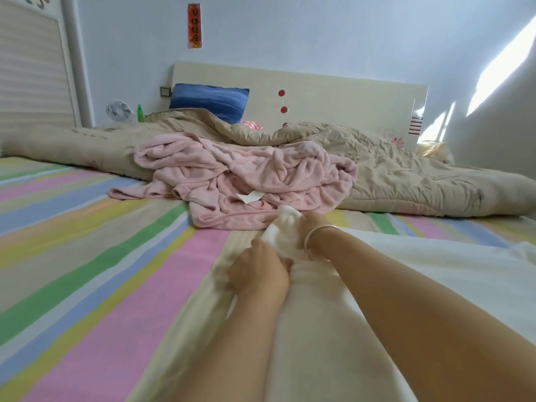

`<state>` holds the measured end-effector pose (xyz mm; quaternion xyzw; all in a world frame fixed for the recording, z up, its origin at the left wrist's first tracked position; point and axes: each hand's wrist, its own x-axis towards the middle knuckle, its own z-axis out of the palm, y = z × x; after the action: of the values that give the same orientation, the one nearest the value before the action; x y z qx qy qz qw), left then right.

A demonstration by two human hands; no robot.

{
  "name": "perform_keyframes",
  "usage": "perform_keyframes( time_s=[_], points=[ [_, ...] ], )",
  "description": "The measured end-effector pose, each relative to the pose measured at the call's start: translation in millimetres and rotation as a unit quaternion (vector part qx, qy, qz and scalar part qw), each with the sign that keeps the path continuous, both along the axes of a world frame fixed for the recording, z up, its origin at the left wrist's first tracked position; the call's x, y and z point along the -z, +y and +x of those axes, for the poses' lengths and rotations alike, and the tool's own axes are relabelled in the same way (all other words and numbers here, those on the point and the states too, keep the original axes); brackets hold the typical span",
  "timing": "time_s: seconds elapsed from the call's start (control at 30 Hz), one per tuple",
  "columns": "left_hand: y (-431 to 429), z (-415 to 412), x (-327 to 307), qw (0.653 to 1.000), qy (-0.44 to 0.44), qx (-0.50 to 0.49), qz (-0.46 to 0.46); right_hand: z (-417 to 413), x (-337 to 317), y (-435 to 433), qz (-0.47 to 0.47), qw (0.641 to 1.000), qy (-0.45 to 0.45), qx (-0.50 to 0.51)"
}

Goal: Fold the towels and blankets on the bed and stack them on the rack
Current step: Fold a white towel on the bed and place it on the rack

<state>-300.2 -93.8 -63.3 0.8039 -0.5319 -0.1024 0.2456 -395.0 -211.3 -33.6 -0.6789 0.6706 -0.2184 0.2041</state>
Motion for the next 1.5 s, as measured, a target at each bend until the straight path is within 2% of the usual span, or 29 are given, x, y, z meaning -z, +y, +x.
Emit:
perform_keyframes(
  time_s=[0.1, 0.2, 0.27, 0.37, 0.43, 0.53, 0.63, 0.7, 0.83, 0.9, 1.0, 1.1, 1.2, 1.27, 1.33, 1.4, 1.43, 1.5],
  points=[
    [-2, 4, -1, 1.0, 0.0, 0.01, 0.006, 6, 11, -5, -0.048, 0.997, 0.034, 0.043],
    [-5, 8, -4, 1.0, 0.003, 0.026, 0.007, 11, 5, -7, -0.102, 0.988, 0.104, 0.043],
    [-3, 9, -5, 0.999, 0.007, 0.037, 0.003, 17, -11, -13, -0.123, 0.986, 0.111, 0.033],
    [-5, 20, -19, 0.998, 0.038, 0.047, -0.007, 30, -40, -25, -0.113, 0.992, -0.026, 0.049],
    [-18, 36, -30, 0.994, 0.103, 0.027, -0.021, 41, -52, -35, -0.136, 0.985, -0.093, 0.052],
    [-28, 58, -34, 0.968, 0.248, 0.031, -0.016, 56, -49, -49, -0.171, 0.977, -0.111, 0.06],
    [-37, 77, -18, 0.897, 0.435, 0.081, -0.015, 73, -16, -71, -0.15, 0.979, -0.133, 0.044],
    [-39, 84, -15, 0.85, 0.515, 0.107, 0.012, 74, 7, -85, -0.126, 0.98, -0.146, 0.049],
    [-28, 94, -12, 0.859, 0.444, 0.217, 0.131, 68, 7, -96, -0.129, 0.985, -0.106, 0.048],
    [-26, 98, -12, 0.849, 0.426, 0.256, 0.179, 66, 1, -106, -0.118, 0.988, -0.092, 0.032],
    [-30, 107, -13, 0.849, 0.411, 0.253, 0.212, 70, 9, -111, -0.096, 0.995, -0.03, 0.012],
    [-32, 113, -16, 0.86, 0.385, 0.245, 0.23, 75, 25, -114, -0.112, 0.993, 0.017, 0.013],
    [-31, 113, -16, 0.87, 0.367, 0.228, 0.237, 71, 31, -112, -0.154, 0.984, -0.089, 0.016],
    [-30, 113, -14, 0.873, 0.369, 0.214, 0.235, 65, 26, -99, -0.212, 0.973, -0.092, 0.009],
    [-28, 111, -13, 0.88, 0.367, 0.199, 0.229, 50, 20, -76, -0.213, 0.977, 0.023, -0.01],
    [-25, 108, -13, 0.887, 0.364, 0.184, 0.219, 37, 21, -44, -0.126, 0.973, 0.192, -0.001],
    [-25, 106, -13, 0.894, 0.357, 0.172, 0.211, 35, 26, -24, -0.063, 0.967, 0.248, 0.011],
    [-24, 101, -11, 0.913, 0.342, 0.14, 0.173, 42, 41, -5, 0.015, 0.959, 0.284, -0.002]
  ],
)
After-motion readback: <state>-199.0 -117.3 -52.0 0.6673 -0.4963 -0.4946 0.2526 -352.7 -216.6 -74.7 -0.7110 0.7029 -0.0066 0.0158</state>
